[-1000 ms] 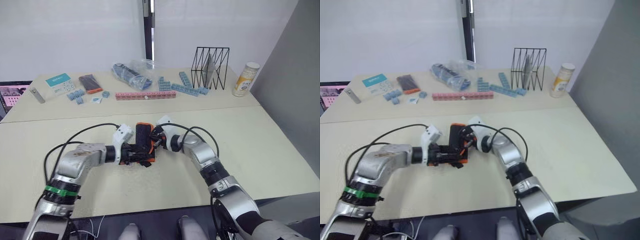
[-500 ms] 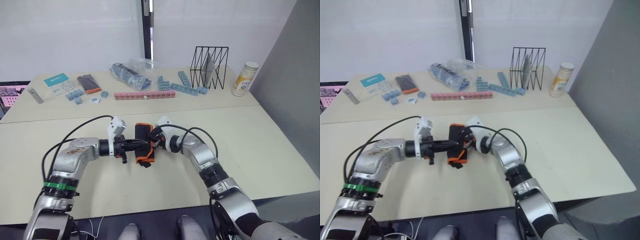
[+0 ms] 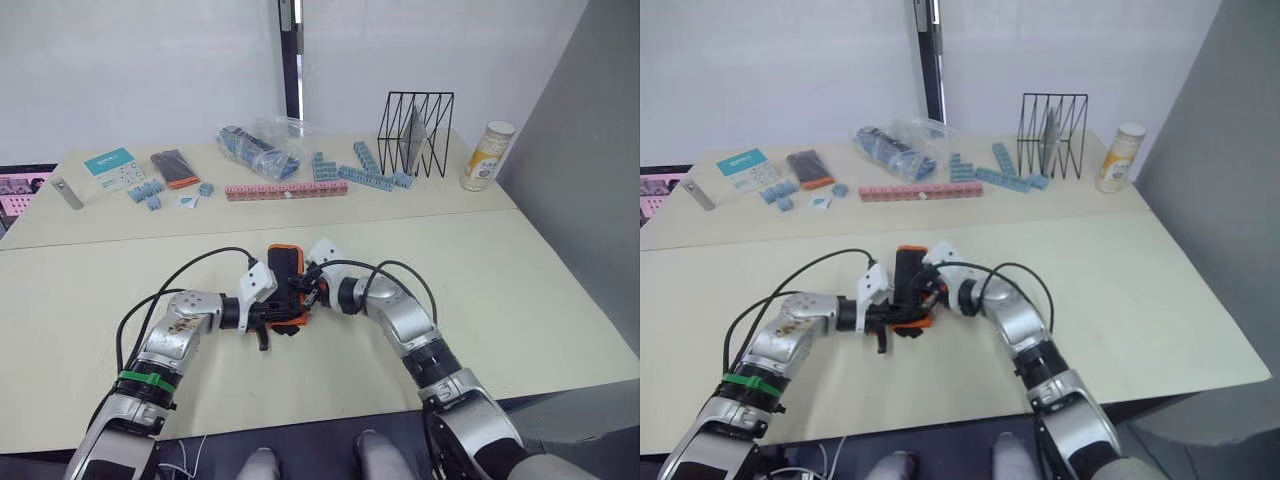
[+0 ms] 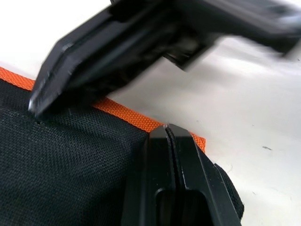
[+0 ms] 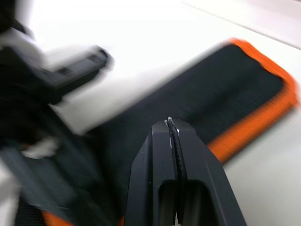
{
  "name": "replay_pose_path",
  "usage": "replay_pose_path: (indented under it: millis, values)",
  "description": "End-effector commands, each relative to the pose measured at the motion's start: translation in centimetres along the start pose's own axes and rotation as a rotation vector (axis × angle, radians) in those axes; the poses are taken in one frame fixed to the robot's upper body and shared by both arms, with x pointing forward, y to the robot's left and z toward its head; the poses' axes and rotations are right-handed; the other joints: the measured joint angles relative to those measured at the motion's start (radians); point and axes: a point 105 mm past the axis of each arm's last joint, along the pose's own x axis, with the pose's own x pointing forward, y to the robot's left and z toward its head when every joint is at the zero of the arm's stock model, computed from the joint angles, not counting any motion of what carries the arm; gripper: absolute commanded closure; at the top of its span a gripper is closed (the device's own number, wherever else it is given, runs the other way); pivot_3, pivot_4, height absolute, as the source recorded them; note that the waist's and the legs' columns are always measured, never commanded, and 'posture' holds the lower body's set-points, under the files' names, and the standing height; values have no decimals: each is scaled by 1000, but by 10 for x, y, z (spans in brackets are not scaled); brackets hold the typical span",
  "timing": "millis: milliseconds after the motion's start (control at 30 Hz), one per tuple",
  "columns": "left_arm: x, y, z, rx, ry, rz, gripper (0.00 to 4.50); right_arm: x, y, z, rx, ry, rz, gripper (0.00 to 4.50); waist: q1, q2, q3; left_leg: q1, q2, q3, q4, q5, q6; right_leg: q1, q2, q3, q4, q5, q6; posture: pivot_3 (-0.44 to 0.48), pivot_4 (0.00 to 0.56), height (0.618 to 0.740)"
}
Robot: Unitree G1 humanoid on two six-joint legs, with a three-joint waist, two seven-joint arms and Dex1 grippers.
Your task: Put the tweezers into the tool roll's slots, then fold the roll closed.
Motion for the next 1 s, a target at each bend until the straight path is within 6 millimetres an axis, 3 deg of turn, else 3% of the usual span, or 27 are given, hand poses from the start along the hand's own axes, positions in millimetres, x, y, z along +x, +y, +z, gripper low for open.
replay_pose_path:
  millis: [33,200,333,533,667,1000]
  values:
    - [-3,-8,-41,-93,128,4,4456,-4,6,13,-65,-40,51,4500,0,0,0,0,0,0,0,0,0,0,0,0,0,0,0,0,150,737]
    - [-8,-10,-42,-89,131,4,4456,2,11,-3,-60,22,75,4500,-3,0,0,0,1,1,-1,0,0,-1,1,1,0,0,0,0,150,737]
    - [-10,-10,-40,-87,128,11,4456,4,2,-31,-48,128,31,4500,-6,0,0,-1,2,2,-1,0,0,-4,3,4,1,0,0,0,150,737]
    - [-15,-12,-39,-76,133,9,4456,10,-9,-53,-16,196,-23,4500,-19,0,-1,1,6,4,-1,0,0,-4,10,9,1,0,0,0,150,737]
    - [-21,-11,-44,-62,156,13,4456,16,-24,-42,8,154,-71,4500,-28,0,-2,3,8,4,-1,0,1,-3,12,9,2,0,-1,0,150,737]
    - [-27,-11,-45,-58,163,24,4456,36,-38,-25,-21,175,-130,4500,-34,0,-2,4,9,4,-1,0,1,-3,14,10,3,1,-2,0,150,737]
